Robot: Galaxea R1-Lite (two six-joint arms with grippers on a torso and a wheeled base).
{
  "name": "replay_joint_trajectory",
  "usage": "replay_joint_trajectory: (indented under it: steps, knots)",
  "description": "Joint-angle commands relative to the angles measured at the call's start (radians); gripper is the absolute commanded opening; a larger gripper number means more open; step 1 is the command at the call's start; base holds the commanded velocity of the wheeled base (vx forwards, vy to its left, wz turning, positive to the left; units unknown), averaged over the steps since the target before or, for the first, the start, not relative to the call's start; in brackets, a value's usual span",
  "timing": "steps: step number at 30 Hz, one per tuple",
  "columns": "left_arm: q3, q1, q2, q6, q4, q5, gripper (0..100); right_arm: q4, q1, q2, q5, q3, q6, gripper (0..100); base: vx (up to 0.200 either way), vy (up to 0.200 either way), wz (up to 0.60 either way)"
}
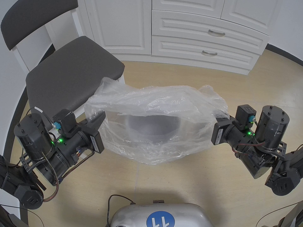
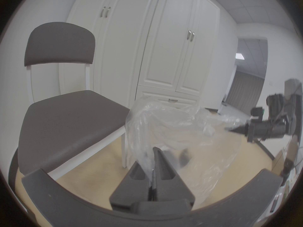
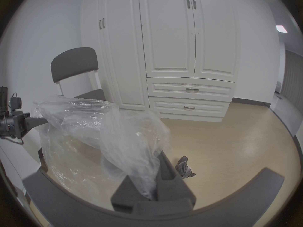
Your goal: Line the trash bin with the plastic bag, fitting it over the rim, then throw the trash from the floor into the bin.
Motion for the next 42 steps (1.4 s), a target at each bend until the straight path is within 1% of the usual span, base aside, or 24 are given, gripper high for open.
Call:
replay_joint_trajectory:
  steps: [1, 4, 9, 14, 16, 18, 19, 20, 22, 28, 33, 38, 42]
  knots:
    - [0.041, 0.010, 0.016, 0.033, 0.001, -0.002, 0, 0.001, 0.001, -0.048, 0.006, 0.052, -0.034, 0, 0.000, 0.000, 0.00]
    - [0.046, 0.030, 0.028, 0.042, 0.001, -0.010, 0, 0.001, 0.001, -0.058, 0.005, 0.075, -0.055, 0, 0.000, 0.000, 0.00]
    - [0.044, 0.087, 0.053, 0.053, -0.010, -0.058, 0, 0.001, -0.013, -0.078, 0.006, 0.111, -0.092, 0, 0.000, 0.000, 0.00]
    - [0.043, 0.104, 0.056, 0.055, -0.010, -0.061, 0, 0.003, -0.032, -0.093, 0.008, 0.136, -0.123, 0, 0.000, 0.000, 0.00]
    - [0.040, 0.130, 0.067, 0.071, -0.010, -0.064, 0, 0.001, -0.044, -0.102, 0.008, 0.156, -0.154, 0, 0.000, 0.000, 0.00]
    - [0.040, 0.139, 0.071, 0.078, -0.010, -0.068, 0, 0.003, -0.044, -0.104, 0.008, 0.159, -0.157, 0, 0.000, 0.000, 0.00]
    - [0.041, 0.174, 0.083, 0.096, -0.012, -0.107, 0, 0.003, -0.044, -0.104, 0.006, 0.168, -0.164, 0, 0.000, 0.000, 0.00]
    - [0.041, 0.181, 0.085, 0.097, -0.012, -0.114, 0, 0.003, -0.044, -0.104, 0.006, 0.170, -0.164, 0, 0.000, 0.000, 0.00]
    - [0.041, 0.214, 0.090, 0.099, -0.012, -0.160, 0, 0.004, -0.045, -0.102, 0.008, 0.179, -0.167, 0, 0.000, 0.000, 0.00]
    - [0.038, 0.263, 0.093, 0.107, -0.012, -0.194, 0, 0.003, -0.070, -0.104, 0.009, 0.205, -0.209, 0, 0.000, 0.000, 0.00]
    - [0.035, 0.299, 0.100, 0.107, -0.012, -0.237, 0, 0.003, -0.085, -0.108, 0.024, 0.225, -0.227, 0, 0.000, 0.000, 0.00]
    - [0.032, 0.317, 0.106, 0.110, -0.012, -0.243, 0, 0.003, -0.102, -0.111, 0.024, 0.240, -0.250, 0, 0.000, 0.000, 0.00]
    - [0.032, 0.334, 0.119, 0.136, -0.012, -0.246, 0, 0.001, -0.108, -0.111, 0.026, 0.257, -0.270, 0, 0.000, 0.000, 0.00]
